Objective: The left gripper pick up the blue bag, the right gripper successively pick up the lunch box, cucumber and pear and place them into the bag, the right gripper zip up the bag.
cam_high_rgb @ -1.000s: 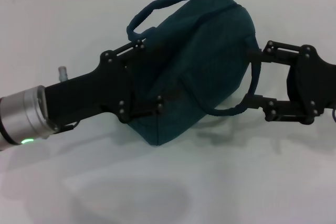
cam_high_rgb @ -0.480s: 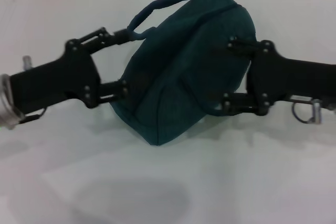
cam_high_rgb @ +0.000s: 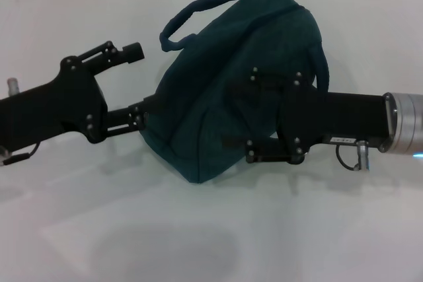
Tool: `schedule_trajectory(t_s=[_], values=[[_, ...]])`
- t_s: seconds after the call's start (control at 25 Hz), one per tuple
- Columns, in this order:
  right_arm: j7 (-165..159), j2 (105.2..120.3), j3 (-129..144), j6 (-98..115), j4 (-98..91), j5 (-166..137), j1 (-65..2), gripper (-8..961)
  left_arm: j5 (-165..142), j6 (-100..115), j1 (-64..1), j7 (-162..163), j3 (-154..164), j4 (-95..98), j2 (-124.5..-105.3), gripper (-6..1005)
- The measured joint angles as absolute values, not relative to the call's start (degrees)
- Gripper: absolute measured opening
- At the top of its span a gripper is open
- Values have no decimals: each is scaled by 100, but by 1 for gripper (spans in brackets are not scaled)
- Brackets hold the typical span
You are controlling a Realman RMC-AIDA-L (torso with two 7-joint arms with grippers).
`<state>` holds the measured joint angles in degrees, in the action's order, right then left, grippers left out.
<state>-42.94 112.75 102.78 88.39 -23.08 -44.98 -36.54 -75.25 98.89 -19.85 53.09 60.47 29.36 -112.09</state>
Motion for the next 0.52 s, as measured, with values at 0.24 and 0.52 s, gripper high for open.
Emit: schedule_trajectory(t_s=[0.24, 0.52], values=[[-4293, 11286, 10239, 8827, -2326, -4500, -3656, 724, -7637, 9898, -2024, 5332, 6051, 2935, -11203, 825], [-4292, 11293, 10239, 8814, -2363, -4501, -3657, 724, -7639, 9895, -2039, 5335, 6034, 2945, -11192, 825]])
